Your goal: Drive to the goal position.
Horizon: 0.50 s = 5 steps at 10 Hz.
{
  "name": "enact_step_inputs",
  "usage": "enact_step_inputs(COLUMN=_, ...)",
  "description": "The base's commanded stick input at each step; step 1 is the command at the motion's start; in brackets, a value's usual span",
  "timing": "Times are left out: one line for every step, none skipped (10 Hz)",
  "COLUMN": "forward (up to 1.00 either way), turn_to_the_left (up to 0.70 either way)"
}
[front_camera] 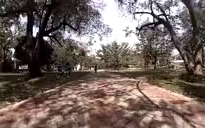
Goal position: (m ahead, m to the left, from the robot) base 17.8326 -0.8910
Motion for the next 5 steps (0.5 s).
enact_step_inputs(forward=0.7, turn_to_the_left=0.0)
enact_step_inputs(forward=0.7, turn_to_the_left=0.0)
enact_step_inputs(forward=0.7, turn_to_the_left=0.0)
enact_step_inputs(forward=0.7, turn_to_the_left=0.0)
enact_step_inputs(forward=0.7, turn_to_the_left=0.0)
